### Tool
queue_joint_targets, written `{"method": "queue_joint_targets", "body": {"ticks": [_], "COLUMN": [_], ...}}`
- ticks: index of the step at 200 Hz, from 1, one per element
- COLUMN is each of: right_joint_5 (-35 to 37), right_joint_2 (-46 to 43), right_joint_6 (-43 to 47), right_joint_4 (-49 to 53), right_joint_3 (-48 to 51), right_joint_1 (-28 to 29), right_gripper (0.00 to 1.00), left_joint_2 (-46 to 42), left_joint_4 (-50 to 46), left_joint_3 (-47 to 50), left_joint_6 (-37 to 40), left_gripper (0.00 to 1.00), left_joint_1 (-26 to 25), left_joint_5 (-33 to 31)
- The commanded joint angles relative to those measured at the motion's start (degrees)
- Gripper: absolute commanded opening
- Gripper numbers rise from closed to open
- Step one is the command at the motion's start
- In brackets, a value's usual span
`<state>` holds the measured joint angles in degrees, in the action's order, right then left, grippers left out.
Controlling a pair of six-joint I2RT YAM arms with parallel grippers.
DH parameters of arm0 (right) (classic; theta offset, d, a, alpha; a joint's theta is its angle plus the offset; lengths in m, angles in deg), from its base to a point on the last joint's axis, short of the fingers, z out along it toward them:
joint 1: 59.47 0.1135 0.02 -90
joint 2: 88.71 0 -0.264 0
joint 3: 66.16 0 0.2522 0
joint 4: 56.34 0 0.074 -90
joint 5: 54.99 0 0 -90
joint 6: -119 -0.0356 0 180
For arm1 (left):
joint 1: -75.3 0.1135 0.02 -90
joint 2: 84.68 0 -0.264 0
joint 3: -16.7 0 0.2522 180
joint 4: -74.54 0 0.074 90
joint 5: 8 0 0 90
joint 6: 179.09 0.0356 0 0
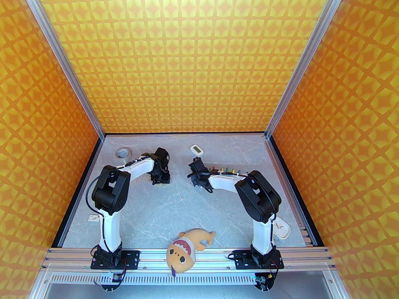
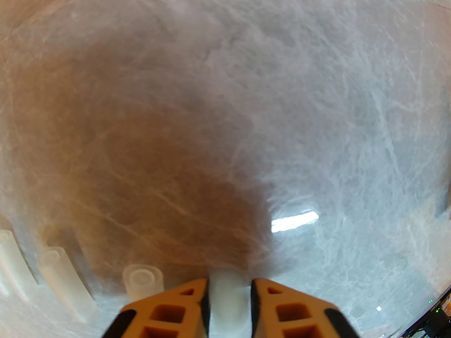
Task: Open the pen caps
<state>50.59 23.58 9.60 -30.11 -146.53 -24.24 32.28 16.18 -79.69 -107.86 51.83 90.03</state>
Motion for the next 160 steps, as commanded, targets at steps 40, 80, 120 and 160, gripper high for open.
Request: {"method": "queue_joint_targets", "body": {"ticks": [40, 80, 120, 160], "right_joint_5": [1.43, 1.30, -2.12, -3.92], "right_joint_2": [0.18, -2.52, -6.47, -15.71], "right_joint_6": [1.38, 2.60, 5.01, 7.99], "right_joint_4": [2.64, 3.57, 3.80, 1.96], "right_joint_3": [-1.68, -1.92, -1.86, 0.72], "right_joint_1": [-0.33, -0.25, -0.33, -0.30], "right_gripper": [0.16, 0.28, 0.38, 0.51], "left_joint_2": [-0.85, -2.59, -5.92, -14.02], "left_joint_4": [-0.02, 1.86, 5.14, 11.53], "left_joint_3": [-0.62, 0.22, 2.23, 7.10], "left_joint_6": [1.66, 2.50, 3.79, 6.13], "left_gripper": [0.33, 0.36, 0.37, 0.52], "left_joint_1": [-0.36, -0.36, -0.40, -0.16], "left_joint_5": [-0.19, 0.65, 0.75, -0.13]}}
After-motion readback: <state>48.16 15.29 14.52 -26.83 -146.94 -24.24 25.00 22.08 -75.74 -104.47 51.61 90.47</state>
